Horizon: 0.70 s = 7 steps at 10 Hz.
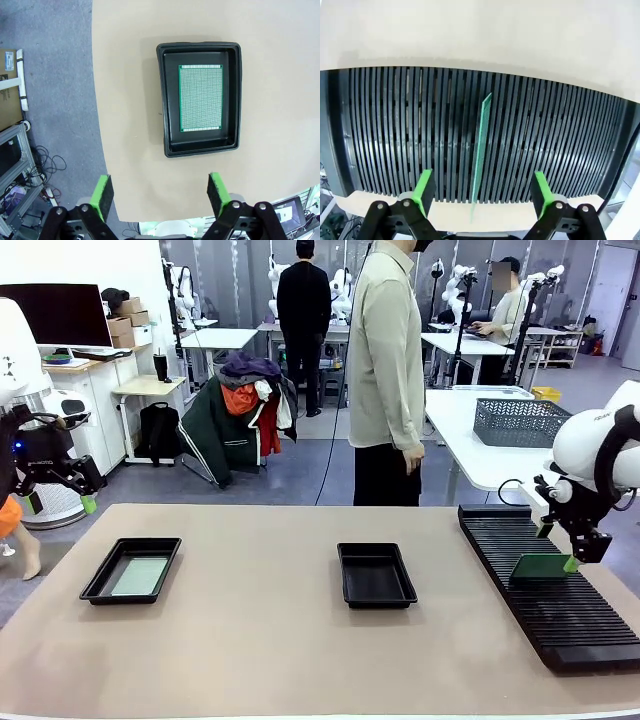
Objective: Inspect and transfer BCBs to ESD trays.
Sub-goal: Pick up the Blank PCB from the PCB Rack and place it in the right ESD tray.
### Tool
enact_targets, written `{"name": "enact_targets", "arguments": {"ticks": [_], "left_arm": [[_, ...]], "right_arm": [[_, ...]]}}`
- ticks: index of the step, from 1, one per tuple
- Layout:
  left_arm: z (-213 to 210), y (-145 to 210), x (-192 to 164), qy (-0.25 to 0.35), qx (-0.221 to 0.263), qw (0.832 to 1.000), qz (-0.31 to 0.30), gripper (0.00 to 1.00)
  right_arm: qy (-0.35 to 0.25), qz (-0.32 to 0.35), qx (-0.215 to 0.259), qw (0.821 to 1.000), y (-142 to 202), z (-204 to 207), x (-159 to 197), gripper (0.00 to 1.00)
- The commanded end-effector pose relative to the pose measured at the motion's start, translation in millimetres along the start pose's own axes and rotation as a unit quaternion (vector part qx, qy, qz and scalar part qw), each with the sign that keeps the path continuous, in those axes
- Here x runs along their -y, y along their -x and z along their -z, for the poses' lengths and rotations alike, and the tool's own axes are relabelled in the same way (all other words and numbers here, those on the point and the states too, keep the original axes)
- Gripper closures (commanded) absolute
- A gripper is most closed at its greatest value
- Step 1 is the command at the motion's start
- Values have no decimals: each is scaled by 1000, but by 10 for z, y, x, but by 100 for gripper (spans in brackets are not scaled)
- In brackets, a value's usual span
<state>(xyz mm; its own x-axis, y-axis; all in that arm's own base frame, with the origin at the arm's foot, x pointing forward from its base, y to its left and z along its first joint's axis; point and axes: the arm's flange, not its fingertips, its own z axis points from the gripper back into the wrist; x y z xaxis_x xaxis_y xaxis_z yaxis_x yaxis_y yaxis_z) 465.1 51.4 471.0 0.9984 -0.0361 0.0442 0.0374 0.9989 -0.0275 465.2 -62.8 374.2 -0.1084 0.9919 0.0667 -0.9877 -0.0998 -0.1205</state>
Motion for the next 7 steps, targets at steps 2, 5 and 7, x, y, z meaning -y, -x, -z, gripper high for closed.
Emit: {"name": "enact_targets", "arguments": {"ticks": [2, 5, 7], "left_arm": [[11, 8, 9, 3, 3, 1000, -1, 0], [11, 8, 9, 3, 3, 1000, -1, 0], [11, 8, 9, 3, 3, 1000, -1, 0]], "right_arm": [[7, 2, 0, 1000, 30, 122, 87, 0], [13, 12, 5, 1000, 7, 242, 43, 0], [18, 19, 9, 1000, 6, 299, -4, 0]]}}
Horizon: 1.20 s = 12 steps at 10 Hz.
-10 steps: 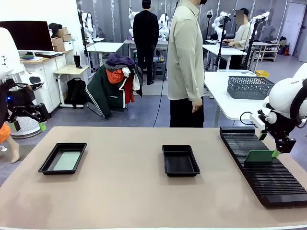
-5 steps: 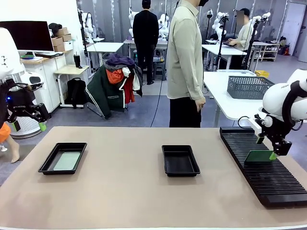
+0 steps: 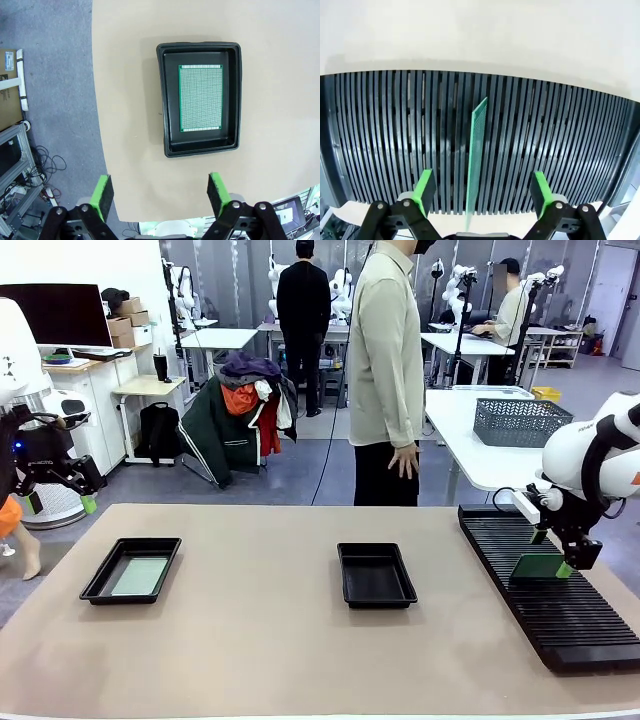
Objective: Inspect and transfer BCBs to ESD trays.
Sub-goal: Pick up the Blank PCB from the PCB Rack and place it in the right ESD tray.
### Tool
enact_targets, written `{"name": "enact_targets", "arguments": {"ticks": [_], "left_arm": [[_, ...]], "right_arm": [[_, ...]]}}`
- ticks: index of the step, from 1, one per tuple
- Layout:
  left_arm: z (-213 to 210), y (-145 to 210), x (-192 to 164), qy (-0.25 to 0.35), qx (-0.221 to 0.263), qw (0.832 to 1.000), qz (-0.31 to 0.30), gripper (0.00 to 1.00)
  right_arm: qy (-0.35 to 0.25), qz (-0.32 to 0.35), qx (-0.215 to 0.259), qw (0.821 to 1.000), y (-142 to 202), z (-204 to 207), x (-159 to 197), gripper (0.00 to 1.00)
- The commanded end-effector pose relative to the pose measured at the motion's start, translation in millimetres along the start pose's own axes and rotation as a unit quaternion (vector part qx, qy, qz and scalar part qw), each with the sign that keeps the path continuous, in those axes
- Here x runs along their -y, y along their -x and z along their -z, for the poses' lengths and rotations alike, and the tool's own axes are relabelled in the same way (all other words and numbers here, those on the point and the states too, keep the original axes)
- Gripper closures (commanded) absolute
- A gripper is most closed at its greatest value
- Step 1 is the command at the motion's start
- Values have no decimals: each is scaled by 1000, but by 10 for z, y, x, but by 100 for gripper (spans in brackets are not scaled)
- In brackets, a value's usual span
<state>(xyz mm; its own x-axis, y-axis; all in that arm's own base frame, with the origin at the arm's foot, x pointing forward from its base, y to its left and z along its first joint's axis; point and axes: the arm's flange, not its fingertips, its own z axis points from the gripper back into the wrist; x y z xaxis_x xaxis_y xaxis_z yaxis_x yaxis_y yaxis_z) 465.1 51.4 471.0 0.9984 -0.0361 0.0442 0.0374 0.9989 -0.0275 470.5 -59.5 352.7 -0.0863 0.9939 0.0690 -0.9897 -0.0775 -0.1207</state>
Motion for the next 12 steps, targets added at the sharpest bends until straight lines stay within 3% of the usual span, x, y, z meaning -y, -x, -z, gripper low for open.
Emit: {"name": "enact_targets", "arguments": {"ticks": [1, 5, 12], "left_arm": [[11, 8, 8, 3, 3, 1000, -1, 0], [11, 8, 8, 3, 3, 1000, -1, 0], [11, 8, 8, 3, 3, 1000, -1, 0]], "right_arm": [[17, 10, 9, 1000, 18, 92, -55, 0], [19, 15, -2, 1000, -5, 88, -107, 0], [19, 19, -15, 1000, -37, 57, -143, 23]]}}
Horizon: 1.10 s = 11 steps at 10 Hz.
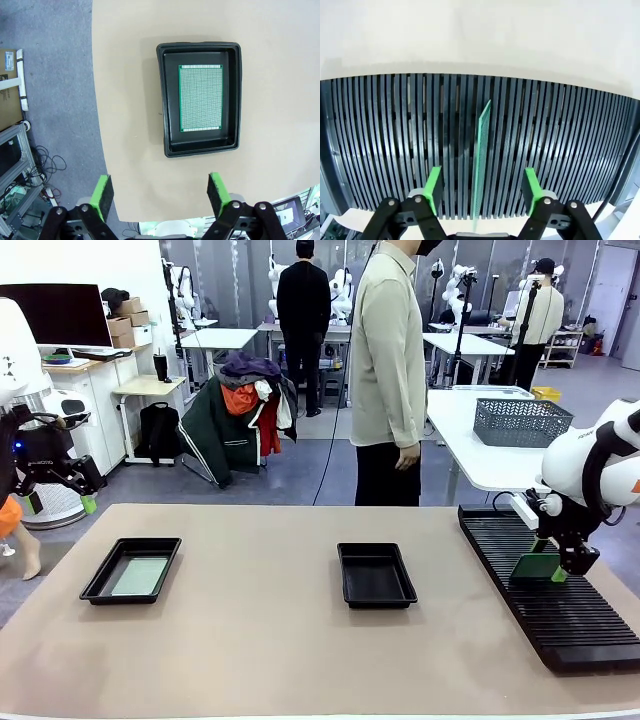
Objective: Inspect and transfer BCBs to ESD trays.
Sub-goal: Pick up the Blank PCB from the PCB Rack and place it in the right ESD tray.
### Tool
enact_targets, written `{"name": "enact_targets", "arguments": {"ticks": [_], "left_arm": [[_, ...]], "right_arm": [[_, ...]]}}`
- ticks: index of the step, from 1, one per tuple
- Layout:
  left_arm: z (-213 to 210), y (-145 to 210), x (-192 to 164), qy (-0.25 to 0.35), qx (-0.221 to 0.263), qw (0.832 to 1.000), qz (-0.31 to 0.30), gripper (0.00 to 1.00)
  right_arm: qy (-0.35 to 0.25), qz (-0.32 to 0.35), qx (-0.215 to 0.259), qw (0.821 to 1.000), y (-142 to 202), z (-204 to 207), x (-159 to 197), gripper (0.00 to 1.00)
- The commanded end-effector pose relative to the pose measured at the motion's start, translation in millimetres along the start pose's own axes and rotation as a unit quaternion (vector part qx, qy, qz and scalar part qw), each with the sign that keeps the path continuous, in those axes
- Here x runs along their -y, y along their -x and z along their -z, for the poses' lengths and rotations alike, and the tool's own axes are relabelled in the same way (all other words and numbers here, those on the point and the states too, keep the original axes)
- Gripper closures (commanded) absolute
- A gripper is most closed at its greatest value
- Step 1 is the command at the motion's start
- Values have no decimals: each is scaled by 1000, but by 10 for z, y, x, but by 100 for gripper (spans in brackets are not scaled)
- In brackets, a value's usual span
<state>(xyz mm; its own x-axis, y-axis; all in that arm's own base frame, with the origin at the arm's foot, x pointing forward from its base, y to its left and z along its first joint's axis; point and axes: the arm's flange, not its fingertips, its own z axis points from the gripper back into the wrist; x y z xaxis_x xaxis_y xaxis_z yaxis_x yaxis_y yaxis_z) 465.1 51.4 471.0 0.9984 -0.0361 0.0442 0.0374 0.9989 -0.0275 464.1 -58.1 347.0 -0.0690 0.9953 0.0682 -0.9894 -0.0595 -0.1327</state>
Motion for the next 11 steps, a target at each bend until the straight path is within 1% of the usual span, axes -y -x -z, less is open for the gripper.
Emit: {"name": "enact_targets", "arguments": {"ticks": [1, 2, 3, 4, 5, 6, 7, 8, 9, 10, 11], "left_arm": [[11, 8, 9, 3, 3, 1000, -1, 0], [11, 8, 9, 3, 3, 1000, -1, 0], [11, 8, 9, 3, 3, 1000, -1, 0], [11, 8, 9, 3, 3, 1000, -1, 0], [11, 8, 9, 3, 3, 1000, -1, 0], [11, 8, 9, 3, 3, 1000, -1, 0], [11, 8, 9, 3, 3, 1000, -1, 0], [11, 8, 9, 3, 3, 1000, -1, 0], [11, 8, 9, 3, 3, 1000, -1, 0], [11, 8, 9, 3, 3, 1000, -1, 0], [11, 8, 9, 3, 3, 1000, -1, 0]], "right_arm": [[13, 12, -17, 1000, -30, -7, -86, 25], [13, 11, -19, 1000, -43, -15, -90, 30], [14, 13, -23, 1000, -54, -27, -95, 32], [13, 16, -27, 999, -56, -42, -100, 37], [13, 18, -31, 999, -53, -59, -107, 39], [12, 19, -33, 999, -52, -70, -105, 44], [11, 19, -34, 999, -53, -75, -100, 46], [11, 19, -34, 999, -55, -73, -92, 51], [10, 19, -34, 999, -58, -68, -82, 53], [10, 20, -34, 999, -60, -57, -68, 58], [10, 19, -32, 999, -58, -38, -57, 60]]}}
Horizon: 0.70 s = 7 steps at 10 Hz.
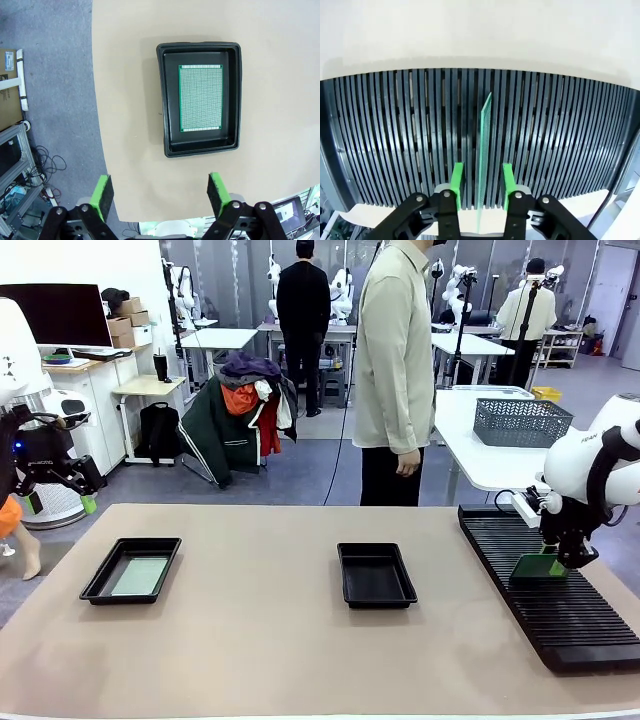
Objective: Inspect and transfer BCBs to ESD trays.
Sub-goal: Pick up the Blank PCB from the PCB Rack and place it in the right ESD tray.
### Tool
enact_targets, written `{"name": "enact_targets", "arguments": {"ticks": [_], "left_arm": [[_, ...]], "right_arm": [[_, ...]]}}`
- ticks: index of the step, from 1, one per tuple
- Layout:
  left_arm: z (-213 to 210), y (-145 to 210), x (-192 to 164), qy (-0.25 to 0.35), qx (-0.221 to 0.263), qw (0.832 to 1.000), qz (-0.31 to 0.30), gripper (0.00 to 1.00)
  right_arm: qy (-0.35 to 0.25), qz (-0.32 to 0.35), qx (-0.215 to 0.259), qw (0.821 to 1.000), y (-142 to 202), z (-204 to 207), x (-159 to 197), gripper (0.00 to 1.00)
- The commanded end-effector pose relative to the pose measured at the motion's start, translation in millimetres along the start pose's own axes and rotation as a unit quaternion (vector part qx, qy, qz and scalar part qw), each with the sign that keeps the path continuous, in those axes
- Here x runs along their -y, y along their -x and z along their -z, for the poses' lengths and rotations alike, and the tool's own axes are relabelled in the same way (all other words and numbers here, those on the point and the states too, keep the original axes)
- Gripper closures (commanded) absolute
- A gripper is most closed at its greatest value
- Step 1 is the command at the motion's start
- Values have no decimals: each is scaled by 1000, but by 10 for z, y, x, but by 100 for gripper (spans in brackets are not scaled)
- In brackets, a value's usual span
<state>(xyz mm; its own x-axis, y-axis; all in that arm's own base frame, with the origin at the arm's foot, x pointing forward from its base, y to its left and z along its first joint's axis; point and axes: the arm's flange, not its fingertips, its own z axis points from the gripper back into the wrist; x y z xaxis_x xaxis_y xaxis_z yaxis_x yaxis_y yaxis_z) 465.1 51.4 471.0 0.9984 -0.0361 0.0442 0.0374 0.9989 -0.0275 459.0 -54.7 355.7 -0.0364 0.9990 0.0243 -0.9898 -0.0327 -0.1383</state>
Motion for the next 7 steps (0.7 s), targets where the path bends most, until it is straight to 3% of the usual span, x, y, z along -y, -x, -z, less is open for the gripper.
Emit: {"name": "enact_targets", "arguments": {"ticks": [1, 7], "left_arm": [[11, 8, 8, 3, 3, 1000, -1, 0], [11, 8, 8, 3, 3, 1000, -1, 0]], "right_arm": [[7, 7, -6, 1000, -18, 58, -14, 65], [5, 9, -6, 1000, -17, 45, -22, 86]]}}
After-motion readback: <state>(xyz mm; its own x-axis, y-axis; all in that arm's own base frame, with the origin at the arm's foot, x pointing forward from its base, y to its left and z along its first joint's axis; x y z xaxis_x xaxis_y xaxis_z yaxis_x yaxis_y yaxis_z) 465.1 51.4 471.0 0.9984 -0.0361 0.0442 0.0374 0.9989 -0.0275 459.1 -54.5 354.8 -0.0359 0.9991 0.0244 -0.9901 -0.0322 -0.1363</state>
